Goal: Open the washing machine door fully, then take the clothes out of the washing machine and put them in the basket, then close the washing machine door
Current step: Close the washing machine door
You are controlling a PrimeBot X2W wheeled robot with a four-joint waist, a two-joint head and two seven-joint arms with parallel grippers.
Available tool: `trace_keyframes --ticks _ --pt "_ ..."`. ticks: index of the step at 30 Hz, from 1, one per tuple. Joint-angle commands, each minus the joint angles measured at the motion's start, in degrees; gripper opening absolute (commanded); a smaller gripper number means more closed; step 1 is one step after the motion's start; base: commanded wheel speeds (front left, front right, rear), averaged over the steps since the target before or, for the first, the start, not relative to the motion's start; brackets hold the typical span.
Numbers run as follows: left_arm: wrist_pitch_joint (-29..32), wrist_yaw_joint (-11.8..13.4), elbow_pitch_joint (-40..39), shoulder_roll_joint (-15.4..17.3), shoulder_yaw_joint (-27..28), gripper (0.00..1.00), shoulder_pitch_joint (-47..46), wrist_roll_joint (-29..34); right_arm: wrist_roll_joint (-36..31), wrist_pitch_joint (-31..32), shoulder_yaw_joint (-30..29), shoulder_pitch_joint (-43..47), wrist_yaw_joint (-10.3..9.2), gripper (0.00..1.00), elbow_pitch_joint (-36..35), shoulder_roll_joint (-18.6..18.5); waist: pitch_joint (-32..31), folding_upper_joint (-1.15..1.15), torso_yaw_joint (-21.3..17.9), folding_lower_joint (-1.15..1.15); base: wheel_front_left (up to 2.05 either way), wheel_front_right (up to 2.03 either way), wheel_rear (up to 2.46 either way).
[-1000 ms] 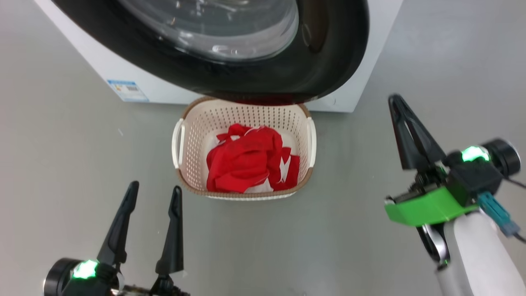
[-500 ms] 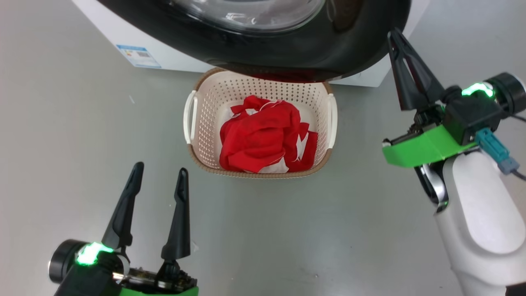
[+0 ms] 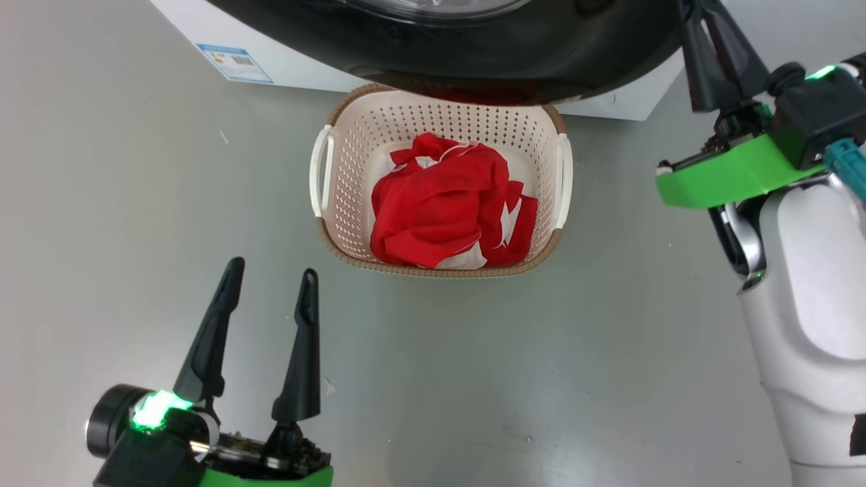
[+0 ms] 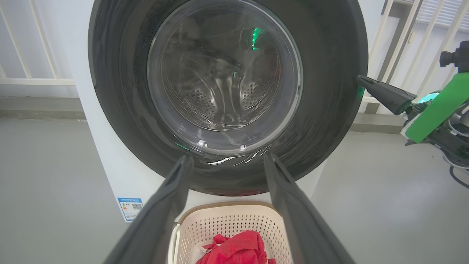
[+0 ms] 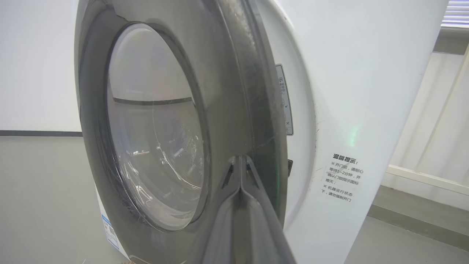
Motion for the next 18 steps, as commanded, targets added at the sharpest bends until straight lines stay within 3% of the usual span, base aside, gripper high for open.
trace_keyframes --ticks 1,18 --pt "-0.4 -0.4 -1.2 0.2 2.0 1.0 -1.3 0.8 0.1 -0.3 0.2 -1.5 -0.06 0.0 -0.9 0.5 0.2 0.0 -0.1 0.0 0.0 0.0 0.0" --pt "-0.4 -2.0 -0.7 -0.8 2.0 1.0 -2.8 1.5 -0.8 -0.3 -2.2 -12.4 -0.06 0.0 7.9 -1.1 3.0 0.0 0.1 0.0 0.0 0.0 0.0"
